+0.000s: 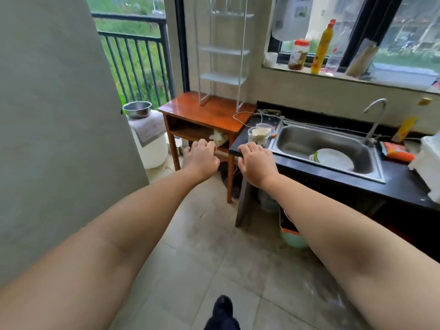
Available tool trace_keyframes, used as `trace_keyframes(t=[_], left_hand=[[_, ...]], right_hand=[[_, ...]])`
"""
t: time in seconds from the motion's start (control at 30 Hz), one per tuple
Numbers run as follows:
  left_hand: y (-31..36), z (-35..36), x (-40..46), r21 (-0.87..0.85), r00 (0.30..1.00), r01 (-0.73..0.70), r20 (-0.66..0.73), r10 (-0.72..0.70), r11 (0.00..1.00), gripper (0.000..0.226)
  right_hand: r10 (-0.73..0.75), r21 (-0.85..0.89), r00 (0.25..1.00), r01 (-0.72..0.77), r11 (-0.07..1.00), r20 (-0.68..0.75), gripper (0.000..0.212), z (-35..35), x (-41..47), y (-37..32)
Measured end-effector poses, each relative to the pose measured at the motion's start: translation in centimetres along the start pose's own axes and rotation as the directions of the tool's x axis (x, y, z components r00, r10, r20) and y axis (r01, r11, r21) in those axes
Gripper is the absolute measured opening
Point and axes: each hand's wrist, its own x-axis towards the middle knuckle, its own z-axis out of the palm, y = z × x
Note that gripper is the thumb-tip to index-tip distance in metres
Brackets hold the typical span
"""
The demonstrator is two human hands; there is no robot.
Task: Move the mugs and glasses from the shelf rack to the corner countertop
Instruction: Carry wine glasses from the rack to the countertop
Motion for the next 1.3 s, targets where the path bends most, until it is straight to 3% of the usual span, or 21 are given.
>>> trace_keyframes(t=[0.2,0.6,1.1,1.3], left_hand=[[-3.8,0.0,10.5,0.021,0.997,0.018,-0.073,-0.016,1.0,0.03],[-8.2,0.4,28.6,-0.017,0.996,0.011,-0.083,-0.013,1.0,0.032],[-14.1,-1.2,57.2,-0.1,0.977,-0.186,-0.12,0.174,0.977,0.033],[-12.6,-3.8,66.6,-0.148,0.948,-0.307,-0.139,0.288,0.94,0.033]], right_hand=[[-0.067,0.034,0.995,0.07,0.997,-0.07,0.033,2.5,12.4,-0.3],[-0.039,-0.009,0.997,0.039,0.999,-0.061,0.036,4.9,31.1,2.8],[0.103,-0.094,0.971,-0.126,0.988,-0.214,0.039,6.1,57.9,5.4],[0.175,-0.022,0.95,-0.187,0.982,-0.259,0.037,3.2,66.1,6.9]])
